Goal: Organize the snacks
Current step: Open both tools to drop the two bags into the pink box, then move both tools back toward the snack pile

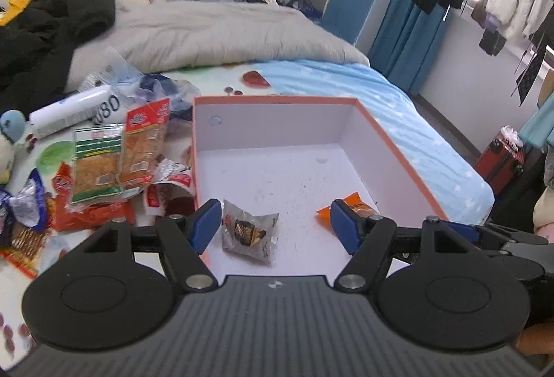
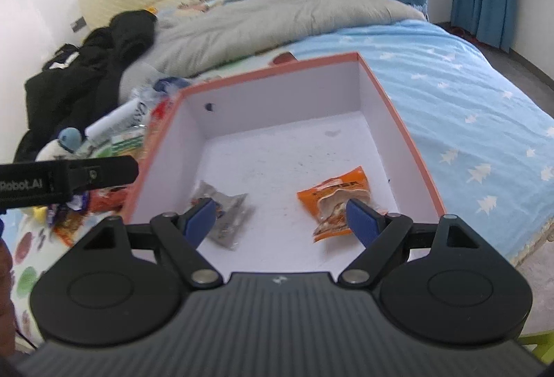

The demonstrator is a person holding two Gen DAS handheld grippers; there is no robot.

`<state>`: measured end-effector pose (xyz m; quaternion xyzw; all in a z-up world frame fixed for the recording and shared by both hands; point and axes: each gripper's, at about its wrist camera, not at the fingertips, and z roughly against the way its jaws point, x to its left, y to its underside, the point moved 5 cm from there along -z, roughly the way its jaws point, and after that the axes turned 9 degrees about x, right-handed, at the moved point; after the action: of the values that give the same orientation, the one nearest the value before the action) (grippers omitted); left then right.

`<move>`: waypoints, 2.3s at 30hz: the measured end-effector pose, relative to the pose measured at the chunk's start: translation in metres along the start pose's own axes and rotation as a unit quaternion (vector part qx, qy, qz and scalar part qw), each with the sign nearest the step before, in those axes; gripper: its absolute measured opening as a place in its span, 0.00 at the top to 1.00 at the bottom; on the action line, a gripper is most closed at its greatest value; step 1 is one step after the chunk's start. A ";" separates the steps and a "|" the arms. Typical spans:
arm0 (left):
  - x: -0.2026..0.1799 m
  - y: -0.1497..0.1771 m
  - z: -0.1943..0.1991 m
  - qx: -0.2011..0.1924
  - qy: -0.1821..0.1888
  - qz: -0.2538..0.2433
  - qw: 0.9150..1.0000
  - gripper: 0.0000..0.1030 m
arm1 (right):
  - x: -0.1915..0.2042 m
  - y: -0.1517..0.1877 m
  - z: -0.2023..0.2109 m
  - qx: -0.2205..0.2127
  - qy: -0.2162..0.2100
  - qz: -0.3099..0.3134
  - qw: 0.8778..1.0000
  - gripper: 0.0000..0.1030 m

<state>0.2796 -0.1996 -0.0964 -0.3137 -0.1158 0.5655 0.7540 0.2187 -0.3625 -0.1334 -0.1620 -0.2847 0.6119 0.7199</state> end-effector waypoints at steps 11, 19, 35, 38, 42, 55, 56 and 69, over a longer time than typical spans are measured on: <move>0.007 0.051 0.091 -0.044 -0.015 0.016 0.999 0.28 | 0.032 0.033 0.063 -0.037 -0.014 0.014 0.999 0.18; 0.011 0.084 0.135 -0.063 -0.023 0.031 0.997 0.28 | 0.046 0.057 0.091 -0.053 -0.021 0.021 0.998 0.18; 0.031 0.147 0.205 -0.089 -0.078 0.081 0.990 0.24 | 0.088 0.091 0.115 -0.067 -0.066 0.070 0.993 0.19; 0.036 0.161 0.213 -0.088 -0.090 0.091 0.988 0.24 | 0.100 0.099 0.117 -0.069 -0.078 0.087 0.991 0.18; 0.048 0.178 0.218 -0.082 -0.108 0.104 0.985 0.23 | 0.117 0.114 0.114 -0.058 -0.092 0.102 0.989 0.19; 0.106 0.191 0.199 -0.056 -0.144 0.159 0.975 0.23 | 0.164 0.132 0.086 -0.030 -0.117 0.155 0.980 0.19; 0.114 0.190 0.196 -0.053 -0.147 0.165 0.974 0.23 | 0.168 0.131 0.082 -0.028 -0.118 0.161 0.979 0.20; 0.245 0.157 0.123 -0.013 -0.189 0.211 0.959 0.23 | 0.232 0.100 -0.003 -0.013 -0.107 0.220 0.969 0.29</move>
<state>0.1739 0.0946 -0.1395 -0.2287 -0.1948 0.7587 0.5781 0.1622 -0.1170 -0.1447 -0.1631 -0.3255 0.7654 0.5307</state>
